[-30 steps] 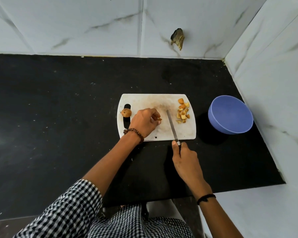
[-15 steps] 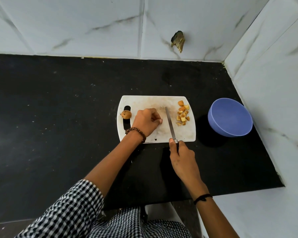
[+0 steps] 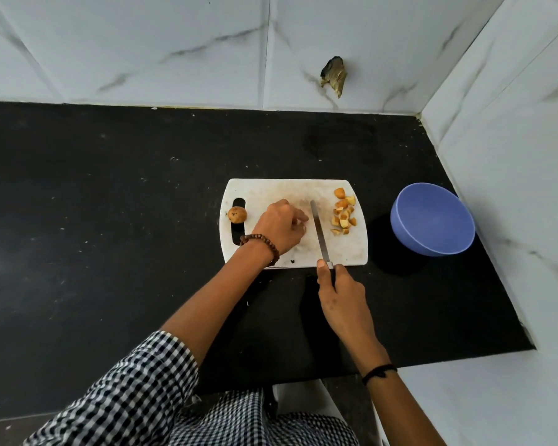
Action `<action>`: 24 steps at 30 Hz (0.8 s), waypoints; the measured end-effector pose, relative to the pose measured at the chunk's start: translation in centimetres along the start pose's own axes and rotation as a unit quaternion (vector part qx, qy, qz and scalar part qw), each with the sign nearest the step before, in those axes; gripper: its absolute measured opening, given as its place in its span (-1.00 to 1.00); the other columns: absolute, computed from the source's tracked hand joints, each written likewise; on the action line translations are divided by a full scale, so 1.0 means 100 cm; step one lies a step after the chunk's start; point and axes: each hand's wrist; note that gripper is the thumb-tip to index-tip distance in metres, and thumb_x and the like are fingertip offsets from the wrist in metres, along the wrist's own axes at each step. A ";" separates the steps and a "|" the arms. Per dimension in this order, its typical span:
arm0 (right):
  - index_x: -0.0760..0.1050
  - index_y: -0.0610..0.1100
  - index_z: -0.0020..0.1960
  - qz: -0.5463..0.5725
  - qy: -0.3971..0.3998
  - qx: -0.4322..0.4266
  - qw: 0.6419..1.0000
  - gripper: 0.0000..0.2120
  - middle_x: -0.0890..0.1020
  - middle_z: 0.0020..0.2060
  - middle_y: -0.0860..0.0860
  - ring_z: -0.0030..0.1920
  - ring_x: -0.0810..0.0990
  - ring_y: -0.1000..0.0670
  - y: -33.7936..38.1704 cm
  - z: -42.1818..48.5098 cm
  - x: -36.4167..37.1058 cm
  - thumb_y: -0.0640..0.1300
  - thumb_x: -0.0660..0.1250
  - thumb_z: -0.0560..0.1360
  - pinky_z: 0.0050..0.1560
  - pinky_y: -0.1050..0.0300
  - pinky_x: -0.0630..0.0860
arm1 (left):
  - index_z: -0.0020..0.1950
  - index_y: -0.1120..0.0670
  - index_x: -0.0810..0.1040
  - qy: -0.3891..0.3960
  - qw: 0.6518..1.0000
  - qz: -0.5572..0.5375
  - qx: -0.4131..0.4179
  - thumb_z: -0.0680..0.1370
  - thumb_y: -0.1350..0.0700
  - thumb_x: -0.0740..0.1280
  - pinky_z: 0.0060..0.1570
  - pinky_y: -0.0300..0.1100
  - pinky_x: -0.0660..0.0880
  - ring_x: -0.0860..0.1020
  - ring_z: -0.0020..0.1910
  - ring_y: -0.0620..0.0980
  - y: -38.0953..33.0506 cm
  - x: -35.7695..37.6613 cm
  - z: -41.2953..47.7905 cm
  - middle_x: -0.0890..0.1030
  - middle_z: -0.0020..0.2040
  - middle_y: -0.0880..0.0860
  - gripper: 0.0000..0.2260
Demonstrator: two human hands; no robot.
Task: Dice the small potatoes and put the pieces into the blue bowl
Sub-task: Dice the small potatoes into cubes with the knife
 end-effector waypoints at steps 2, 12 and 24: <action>0.43 -0.06 0.04 0.002 0.000 -0.003 1.000 -0.61 0.60 -0.18 -0.04 -0.19 0.61 0.00 0.001 -0.001 0.000 0.23 0.04 0.66 -0.16 0.06 0.54 | 0.16 0.10 0.63 0.003 1.000 0.019 0.001 0.54 0.15 0.37 0.10 -0.19 0.51 0.57 0.02 0.00 0.001 0.001 0.002 0.60 0.09 0.07 -0.79; 0.44 -0.08 0.03 0.028 0.016 -0.005 0.999 -0.58 0.61 -0.16 -0.06 -0.19 0.62 -0.03 0.008 -0.002 0.007 0.24 0.04 0.66 -0.18 0.02 0.54 | 0.06 0.02 0.65 -0.017 0.998 0.060 -0.021 0.50 0.13 0.41 0.02 -0.05 0.59 0.62 -0.05 0.03 0.002 0.003 0.003 0.65 -0.02 0.05 -0.86; 0.43 -0.08 0.03 0.035 0.043 0.004 0.998 -0.58 0.61 -0.17 -0.08 -0.23 0.61 -0.02 0.014 -0.002 0.015 0.24 0.00 0.67 -0.11 -0.08 0.62 | 0.02 0.10 0.67 -0.011 0.998 0.058 -0.026 0.52 0.16 0.36 -0.05 -0.06 0.59 0.57 -0.12 0.04 0.002 0.006 0.005 0.65 -0.07 0.09 -0.86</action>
Point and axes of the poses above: each hand's wrist, its own z-axis towards the middle knuckle, its own x-axis out of the palm, y = z × x
